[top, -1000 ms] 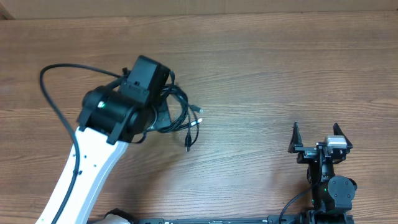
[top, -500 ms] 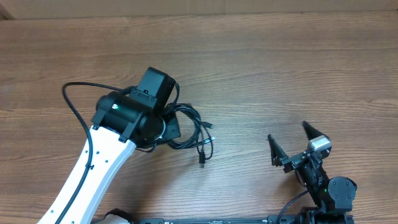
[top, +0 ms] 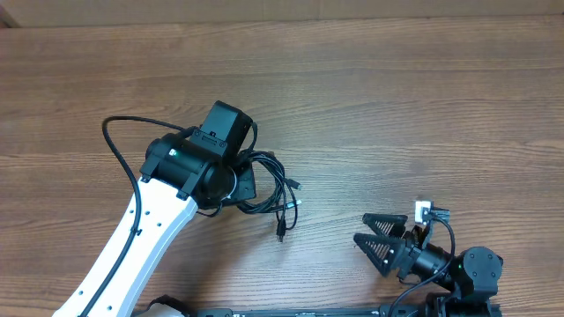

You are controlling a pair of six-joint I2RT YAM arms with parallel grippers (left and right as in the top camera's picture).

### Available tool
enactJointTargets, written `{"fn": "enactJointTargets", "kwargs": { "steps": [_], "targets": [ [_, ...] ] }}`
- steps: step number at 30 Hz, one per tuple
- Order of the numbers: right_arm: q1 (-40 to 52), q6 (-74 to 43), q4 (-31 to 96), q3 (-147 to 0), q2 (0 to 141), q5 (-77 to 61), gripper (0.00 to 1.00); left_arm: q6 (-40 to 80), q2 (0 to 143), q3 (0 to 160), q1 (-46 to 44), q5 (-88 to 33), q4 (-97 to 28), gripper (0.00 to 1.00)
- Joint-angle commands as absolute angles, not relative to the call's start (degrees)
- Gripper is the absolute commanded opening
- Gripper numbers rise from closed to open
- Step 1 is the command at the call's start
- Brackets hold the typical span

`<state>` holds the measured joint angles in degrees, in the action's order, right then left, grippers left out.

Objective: Untangle cables
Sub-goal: 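Move the right gripper forward toward the hanging cable strands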

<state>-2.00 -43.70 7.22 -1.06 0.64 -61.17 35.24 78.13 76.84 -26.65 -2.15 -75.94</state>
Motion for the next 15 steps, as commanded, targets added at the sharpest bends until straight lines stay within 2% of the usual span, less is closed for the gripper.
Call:
{"fn": "enactJointTargets", "kwargs": {
  "steps": [1,15],
  "targets": [
    [-2.26,-44.49,7.2,-0.47,0.43,-64.97,1.0,32.53,77.56,76.99,-27.2,1.48,-75.5,0.04],
    [-2.28,-44.51,6.76,-0.47,0.43,-62.15,1.0,32.8,77.56,76.99,-27.2,1.5,-71.83,0.04]
  ]
}}
